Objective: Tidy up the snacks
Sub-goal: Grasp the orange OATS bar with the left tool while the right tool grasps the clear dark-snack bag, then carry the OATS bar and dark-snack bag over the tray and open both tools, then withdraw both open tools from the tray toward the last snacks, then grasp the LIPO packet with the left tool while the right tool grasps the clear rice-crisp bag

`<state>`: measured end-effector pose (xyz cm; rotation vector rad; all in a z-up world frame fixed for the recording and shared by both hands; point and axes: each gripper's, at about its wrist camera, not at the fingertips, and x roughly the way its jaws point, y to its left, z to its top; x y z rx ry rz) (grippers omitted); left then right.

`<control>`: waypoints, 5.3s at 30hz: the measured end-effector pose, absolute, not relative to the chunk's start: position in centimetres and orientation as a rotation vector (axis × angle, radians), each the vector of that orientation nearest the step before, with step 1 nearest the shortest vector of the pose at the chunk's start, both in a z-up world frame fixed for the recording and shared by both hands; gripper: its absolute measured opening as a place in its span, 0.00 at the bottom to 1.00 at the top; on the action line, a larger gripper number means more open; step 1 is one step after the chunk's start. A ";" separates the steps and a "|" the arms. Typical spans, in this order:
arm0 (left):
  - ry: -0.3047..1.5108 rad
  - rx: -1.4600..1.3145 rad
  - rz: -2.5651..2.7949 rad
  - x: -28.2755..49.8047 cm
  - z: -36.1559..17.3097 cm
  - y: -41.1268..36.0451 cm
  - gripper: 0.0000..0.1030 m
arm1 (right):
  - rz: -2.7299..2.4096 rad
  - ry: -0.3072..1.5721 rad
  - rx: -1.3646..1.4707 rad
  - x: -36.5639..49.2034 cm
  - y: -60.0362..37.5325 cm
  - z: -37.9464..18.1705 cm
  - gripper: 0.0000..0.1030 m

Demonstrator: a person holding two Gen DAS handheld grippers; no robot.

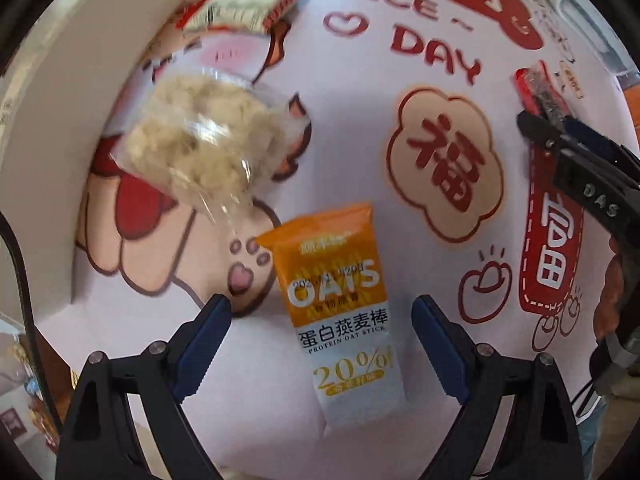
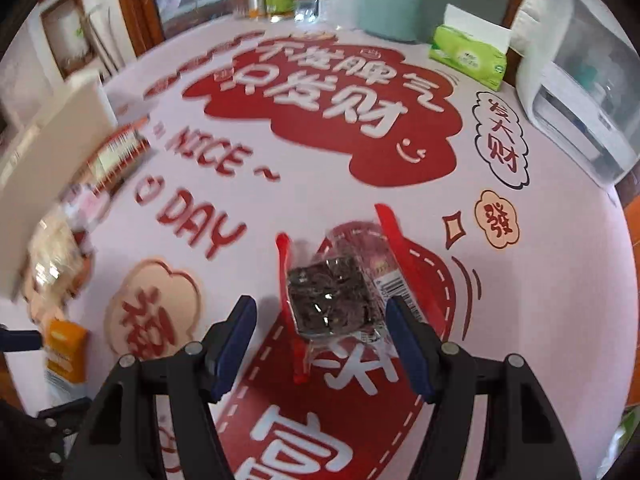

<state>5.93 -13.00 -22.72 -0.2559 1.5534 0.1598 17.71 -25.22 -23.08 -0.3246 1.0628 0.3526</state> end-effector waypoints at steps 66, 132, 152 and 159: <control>0.886 0.171 -0.234 11.6 -0.3 17.8 0.49 | 0.463 0.891 -0.059 2.6 9.9 -8.3 0.45; 1.243 1.342 -0.948 21.5 -24.0 -10.8 0.87 | 0.726 0.993 -0.525 9.0 -3.5 -22.3 0.72; 1.315 1.180 -1.018 23.5 -24.1 -8.4 0.47 | 0.672 1.052 -0.417 7.7 -5.5 -22.9 0.54; 1.269 1.164 -1.003 22.4 -23.5 -7.2 0.44 | 0.613 1.050 -0.432 6.3 -5.1 -22.4 0.53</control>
